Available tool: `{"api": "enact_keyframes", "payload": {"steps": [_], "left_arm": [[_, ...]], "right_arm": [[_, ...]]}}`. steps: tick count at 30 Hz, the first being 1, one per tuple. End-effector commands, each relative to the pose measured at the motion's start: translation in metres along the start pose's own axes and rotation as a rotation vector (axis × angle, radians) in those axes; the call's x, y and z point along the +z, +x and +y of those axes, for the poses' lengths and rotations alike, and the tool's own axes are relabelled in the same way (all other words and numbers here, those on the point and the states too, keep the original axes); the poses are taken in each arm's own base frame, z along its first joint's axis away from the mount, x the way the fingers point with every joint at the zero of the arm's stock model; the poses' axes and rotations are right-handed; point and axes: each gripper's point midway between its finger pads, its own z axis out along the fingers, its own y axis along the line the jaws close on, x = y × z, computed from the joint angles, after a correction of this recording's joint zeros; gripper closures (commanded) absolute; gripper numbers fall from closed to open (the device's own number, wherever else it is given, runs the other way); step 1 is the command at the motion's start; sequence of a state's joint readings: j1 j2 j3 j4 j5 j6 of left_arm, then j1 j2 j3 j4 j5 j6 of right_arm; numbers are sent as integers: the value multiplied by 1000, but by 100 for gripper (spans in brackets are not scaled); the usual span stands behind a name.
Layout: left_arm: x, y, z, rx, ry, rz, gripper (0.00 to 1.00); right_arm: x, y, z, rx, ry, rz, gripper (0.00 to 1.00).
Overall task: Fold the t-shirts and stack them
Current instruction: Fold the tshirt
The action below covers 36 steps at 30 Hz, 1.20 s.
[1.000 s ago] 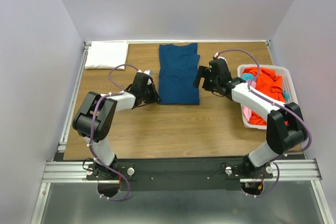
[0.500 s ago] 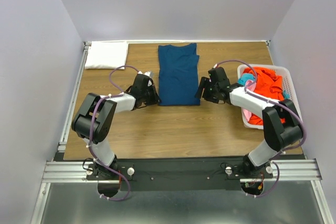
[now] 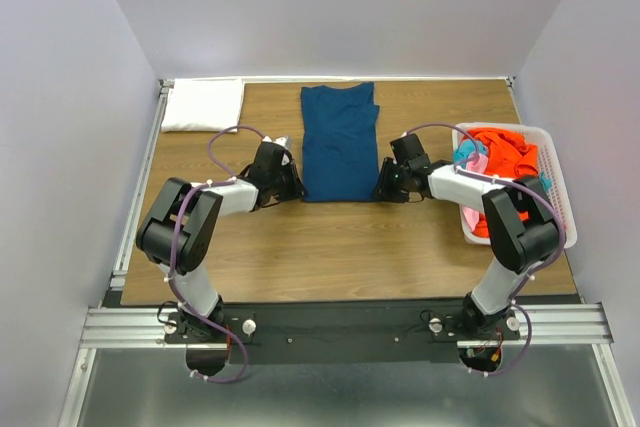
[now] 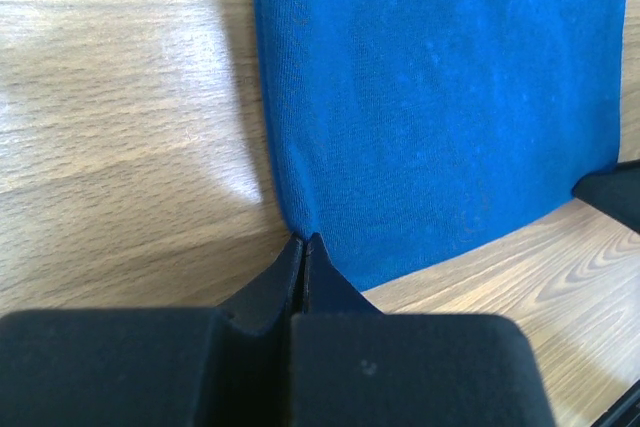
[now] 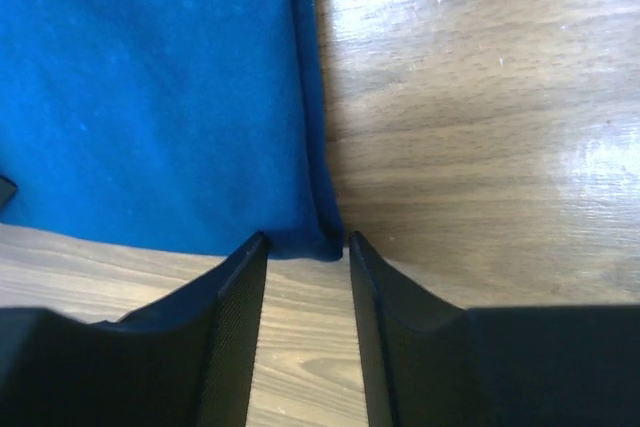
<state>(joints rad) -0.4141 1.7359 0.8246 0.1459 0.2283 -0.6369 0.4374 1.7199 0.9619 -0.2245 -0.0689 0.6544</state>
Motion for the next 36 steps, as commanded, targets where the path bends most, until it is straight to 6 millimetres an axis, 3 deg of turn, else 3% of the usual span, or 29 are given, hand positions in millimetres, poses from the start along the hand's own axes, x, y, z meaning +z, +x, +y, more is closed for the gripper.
{"api": "enact_keyframes", "payload": {"steps": [1, 6, 10, 13, 15, 17, 18, 22, 26, 30, 34, 36], "left_arm": [[-4, 17, 9, -4, -34, 38, 100], [-6, 17, 8, -7, -34, 35, 100], [-13, 26, 13, -18, -48, 44, 100], [-23, 38, 19, -26, -65, 49, 100], [-32, 42, 18, -32, -58, 40, 100], [-42, 61, 25, -51, -83, 66, 100], [-53, 60, 21, -69, -81, 46, 100], [-88, 69, 17, -106, -73, 3, 100], [-125, 51, 10, -135, -94, -100, 100], [-162, 38, -12, -143, -8, -183, 100], [-198, 8, -33, -134, 22, -291, 100], [-206, -1, -34, -128, 11, -323, 100]], "right_arm": [[13, 9, -11, 15, 32, 24, 58], [13, 14, -12, 10, 24, 38, 77], [4, 31, -9, -15, -23, 80, 93], [-11, 45, 0, -45, -85, 103, 98], [-18, 65, -1, -61, -111, 145, 98], [-34, 75, 11, -69, -181, 162, 99], [-41, 88, 11, -62, -201, 192, 99], [-77, 104, 28, -76, -301, 220, 99], [-114, 105, 36, -104, -351, 199, 99], [-155, 103, 48, -114, -441, 167, 99], [-184, 95, 63, -143, -514, 128, 99], [-194, 88, 69, -151, -534, 104, 99]]}}
